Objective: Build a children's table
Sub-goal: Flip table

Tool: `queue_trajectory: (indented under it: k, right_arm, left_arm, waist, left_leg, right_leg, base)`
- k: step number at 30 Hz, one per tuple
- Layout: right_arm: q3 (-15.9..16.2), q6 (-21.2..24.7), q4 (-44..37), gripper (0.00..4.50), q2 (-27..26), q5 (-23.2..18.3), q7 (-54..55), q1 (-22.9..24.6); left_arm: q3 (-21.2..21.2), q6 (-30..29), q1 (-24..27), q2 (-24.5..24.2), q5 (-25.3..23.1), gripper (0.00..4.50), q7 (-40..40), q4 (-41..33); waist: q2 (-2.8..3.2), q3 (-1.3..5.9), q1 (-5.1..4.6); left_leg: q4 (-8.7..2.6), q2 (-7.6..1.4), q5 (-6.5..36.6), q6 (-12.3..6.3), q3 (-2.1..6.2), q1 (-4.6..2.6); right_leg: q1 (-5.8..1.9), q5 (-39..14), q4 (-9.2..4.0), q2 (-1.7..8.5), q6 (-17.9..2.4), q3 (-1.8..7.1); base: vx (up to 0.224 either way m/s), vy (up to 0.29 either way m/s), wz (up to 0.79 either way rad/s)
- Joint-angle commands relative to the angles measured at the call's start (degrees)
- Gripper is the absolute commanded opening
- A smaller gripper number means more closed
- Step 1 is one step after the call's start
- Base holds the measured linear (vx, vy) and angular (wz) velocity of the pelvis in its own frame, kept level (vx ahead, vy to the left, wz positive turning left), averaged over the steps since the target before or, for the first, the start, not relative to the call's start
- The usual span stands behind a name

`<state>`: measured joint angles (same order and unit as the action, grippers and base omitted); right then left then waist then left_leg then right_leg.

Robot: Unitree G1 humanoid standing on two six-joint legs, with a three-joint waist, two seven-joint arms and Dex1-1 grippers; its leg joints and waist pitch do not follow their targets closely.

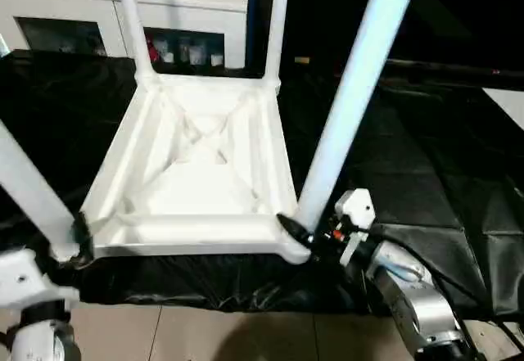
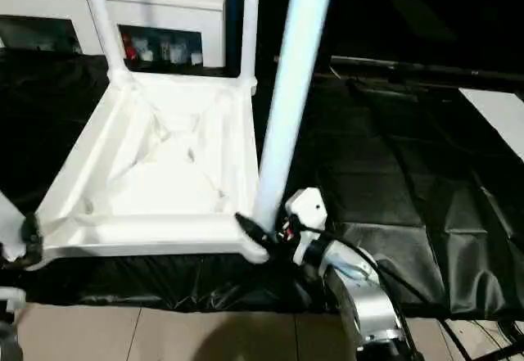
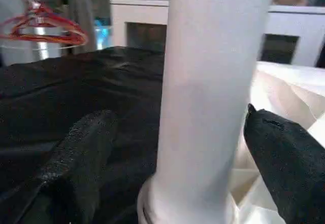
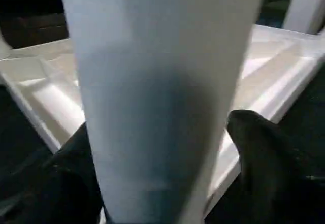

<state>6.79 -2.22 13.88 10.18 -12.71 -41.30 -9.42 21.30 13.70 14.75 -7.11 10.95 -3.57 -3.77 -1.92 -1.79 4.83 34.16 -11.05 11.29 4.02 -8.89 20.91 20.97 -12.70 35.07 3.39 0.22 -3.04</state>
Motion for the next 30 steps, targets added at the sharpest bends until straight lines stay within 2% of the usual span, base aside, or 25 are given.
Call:
queue_trajectory:
  k: [1, 2, 4, 5, 6, 7, 9, 10, 11, 13, 15, 16, 17, 18, 20, 22, 23, 25, 27, 28, 30]
  right_arm:
    - [-1.9, -0.4, 0.4, 3.37, 0.2, 0.0, 1.5, -1.3]
    - [-2.0, -0.4, 0.4, 3.31, 0.2, -0.1, 1.8, -1.3]
    - [-2.6, -0.2, 0.5, 3.23, 0.1, -0.3, 2.3, -1.4]
    - [-3.1, 0.0, 0.5, 3.20, 0.0, -0.4, 3.0, -1.4]
    - [-3.4, 0.2, 0.5, 2.93, -0.1, -0.6, 3.4, -1.4]
    - [-3.7, 0.3, 0.5, 2.93, -0.2, -0.7, 3.8, -1.4]
    - [-4.1, 0.4, 0.5, 2.68, -0.3, -0.8, 4.6, -1.2]
    - [-4.3, 0.6, 0.0, 2.68, -0.3, -1.2, 4.9, -0.8]
    - [-4.6, 0.7, -0.5, 2.54, -0.3, -1.4, 5.4, -0.5]
    - [-4.9, 0.9, -1.2, 2.39, -0.3, -1.8, 5.7, 0.0]
    - [-5.7, 1.3, -3.0, 2.22, -0.1, -2.2, 6.4, 1.6]
    - [-6.2, 1.4, -3.4, 2.09, -0.1, -2.1, 7.0, 1.9]
    - [-6.7, 1.4, -3.4, 2.09, -0.1, -2.0, 7.8, 2.1]
    - [-6.7, 1.4, -3.4, 1.96, -0.1, -2.0, 7.8, 2.1]
    - [-8.4, 1.3, -2.9, 1.91, -0.2, -1.1, 11.2, 2.1]
    - [-9.6, 1.0, -1.9, 1.89, -0.2, 0.8, 15.2, 2.0]
    - [-10.1, 1.0, -1.3, 1.88, -0.3, 1.5, 17.0, 1.7]
    - [-10.7, 1.0, -0.8, 1.88, -0.6, 1.8, 18.6, 1.4]
    - [-10.7, 1.2, -0.7, 1.88, -0.6, 1.9, 19.0, 1.0]
    - [-10.6, 1.4, -0.7, 1.88, -0.5, 2.0, 18.8, 0.4]
    - [-10.5, 1.2, -0.5, 2.43, -0.5, 1.0, 17.2, -0.2]
  left_arm:
    - [-0.5, -1.3, -1.3, -0.9, -0.4, 4.50, -1.0, 1.7]
    - [-0.5, -1.6, -1.8, -1.2, 0.0, 4.50, -1.3, 2.0]
    - [-0.3, -2.7, -2.7, -1.8, 0.2, 4.50, -1.3, 3.0]
    - [-0.5, -3.3, -3.4, -2.2, 0.1, 4.32, -1.2, 3.7]
    - [-0.8, -3.4, -3.6, -2.1, 0.4, 4.14, -1.5, 3.6]
    - [-1.2, -3.4, -3.7, -2.0, 0.5, 4.14, -1.9, 3.5]
    - [-2.3, -3.6, -3.7, -1.7, -0.1, 3.82, -2.1, 3.0]
    - [-3.4, -3.7, -3.8, -1.2, -0.3, 3.82, -2.4, 2.6]
    - [-4.5, -3.7, -3.9, -0.7, -1.0, 3.72, -2.4, 2.2]
    - [-5.5, -3.7, -3.9, -0.3, -1.2, 3.52, -2.8, 1.8]
    - [-8.6, -3.8, -4.8, 0.2, -1.9, 3.33, -4.5, 1.0]
    - [-10.0, -3.7, -5.5, -0.2, -2.4, 3.26, -5.4, 1.3]
    - [-10.8, -3.6, -6.3, -0.5, -3.0, 3.26, -5.9, 1.8]
    - [-10.8, -3.6, -6.3, -0.5, -3.0, 3.07, -5.9, 1.8]
    - [-11.9, -3.8, -8.5, -0.5, -3.2, 2.90, -6.6, 3.3]
    - [-12.8, -4.3, -10.8, -0.7, -3.6, 2.85, -7.0, 4.8]
    - [-13.2, -4.9, -12.0, -0.8, -4.0, 2.66, -7.1, 5.5]
    - [-13.9, -5.6, -13.4, -1.1, -4.8, 2.50, -7.2, 6.3]
    - [-14.2, -6.5, -14.4, -0.9, -4.9, 2.45, -7.0, 6.9]
    - [-14.3, -7.9, -15.2, -0.7, -5.0, 2.37, -6.4, 7.4]
    - [-14.4, -9.1, -15.4, -0.4, -4.8, 2.15, -6.0, 7.2]
  waist:
    - [0.81, 1.85, -0.18]
    - [0.67, 1.97, -0.20]
    - [0.83, 2.00, -0.14]
    - [1.12, 2.03, -0.12]
    - [0.99, 2.07, -0.18]
    - [0.89, 2.07, -0.13]
    - [0.85, 2.03, -0.08]
    - [1.36, 2.02, -0.04]
    - [1.47, 1.95, -0.16]
    - [1.14, 1.95, -0.18]
    - [1.23, 1.93, -0.03]
    - [1.07, 1.97, 0.00]
    - [1.15, 2.00, 0.13]
    - [1.10, 1.95, 0.02]
    - [1.24, 1.95, 0.26]
    - [1.62, 1.93, 0.40]
    - [1.53, 1.93, 0.49]
    - [1.88, 2.03, 0.42]
    - [1.68, 2.18, 0.33]
    - [1.99, 2.26, 0.06]
    - [1.94, 2.43, -0.14]
  left_leg:
    - [-5.29, -2.51, 17.5, 0.78, 0.69, -0.61]
    - [-5.21, -2.48, 16.9, 0.67, 0.61, -0.65]
    - [-5.18, -2.48, 16.2, 0.65, 0.57, -0.69]
    - [-5.21, -2.50, 16.0, 0.71, 0.61, -0.67]
    - [-5.16, -2.49, 15.9, 0.71, 0.52, -0.68]
    - [-5.15, -2.48, 15.6, 0.66, 0.49, -0.61]
    - [-5.20, -2.51, 15.8, 0.65, 0.44, -0.65]
    - [-5.19, -2.50, 16.1, 0.82, 0.45, -0.73]
    - [-5.24, -2.53, 17.1, 1.02, 0.39, -0.79]
    - [-5.25, -2.55, 17.8, 1.09, 0.35, -0.81]
    - [-5.24, -2.69, 17.5, 1.00, 0.34, -0.83]
    - [-5.18, -2.58, 17.0, 0.93, 0.27, -0.80]
    - [-5.10, -2.55, 16.6, 0.78, 0.20, -0.90]
    - [-5.16, -2.53, 16.5, 0.74, 0.21, -0.80]
    - [-5.11, -2.48, 16.5, 0.93, 0.12, -1.05]
    - [-5.07, -2.38, 16.6, 1.54, 0.02, -1.24]
    - [-5.07, -2.36, 16.8, 1.89, -0.08, -1.38]
    - [-5.10, -2.34, 16.2, 2.16, 0.05, -1.05]
    - [-5.02, -2.27, 15.3, 2.01, 0.04, -0.89]
    - [-4.91, -2.24, 14.4, 2.01, 0.04, -0.78]
    - [-4.68, -2.17, 13.2, 1.47, -0.03, -0.72]
  right_leg:
    - [-0.97, -8.9, -4.41, 4.00, -7.3, 2.78]
    - [-1.01, -8.0, -4.34, 3.98, -7.5, 2.81]
    - [-0.99, -7.0, -4.19, 3.98, -7.8, 2.82]
    - [-1.05, -6.4, -4.09, 4.00, -8.0, 2.82]
    - [-1.06, -6.0, -4.14, 3.93, -8.0, 2.84]
    - [-1.11, -5.4, -4.06, 3.97, -8.2, 2.88]
    - [-1.08, -5.8, -4.11, 3.99, -8.3, 2.90]
    - [-1.00, -6.2, -4.08, 4.01, -8.3, 2.97]
    - [-0.93, -7.1, -4.26, 3.96, -8.3, 3.00]
    - [-0.95, -8.3, -4.41, 3.96, -8.1, 3.04]
    - [-0.88, -8.0, -4.47, 4.03, -7.9, 3.18]
    - [-0.95, -7.5, -4.45, 3.96, -7.9, 3.15]
    - [-0.85, -7.3, -4.41, 3.92, -7.9, 3.18]
    - [-0.89, -7.3, -4.40, 3.88, -7.8, 3.17]
    - [-0.68, -8.2, -4.54, 3.88, -7.7, 3.17]
    - [-0.46, -8.4, -4.54, 3.76, -7.6, 3.24]
    - [-0.39, -8.6, -4.59, 3.72, -7.4, 3.27]
    - [-0.69, -7.6, -4.28, 3.78, -7.3, 3.29]
    - [-0.90, -6.5, -4.17, 3.78, -7.2, 3.27]
    - [-1.01, -4.4, -4.00, 3.71, -7.5, 3.22]
    - [-1.24, -2.2, -3.69, 3.74, -8.2, 3.20]
  base:
    - [0.000, 0.000, 0.00]
    - [0.000, 0.000, 0.00]
    - [0.000, 0.000, 0.00]
    - [0.000, 0.000, 0.00]
    - [0.000, 0.000, 0.00]
    - [0.000, 0.000, 0.00]
    - [0.000, 0.000, 0.00]
    - [0.000, 0.000, 0.00]
    - [0.000, 0.000, 0.00]
    - [0.000, 0.000, 0.00]
    - [0.000, 0.000, 0.00]
    - [0.000, 0.000, 0.00]
    - [0.000, 0.000, 0.00]
    - [0.000, 0.000, 0.00]
    - [0.000, 0.000, 0.00]
    - [0.000, 0.000, 0.00]
    - [0.000, 0.000, 0.00]
    - [0.000, 0.000, 0.00]
    - [0.000, 0.000, 0.00]
    - [0.000, 0.000, 0.00]
    - [0.000, 0.000, 0.00]
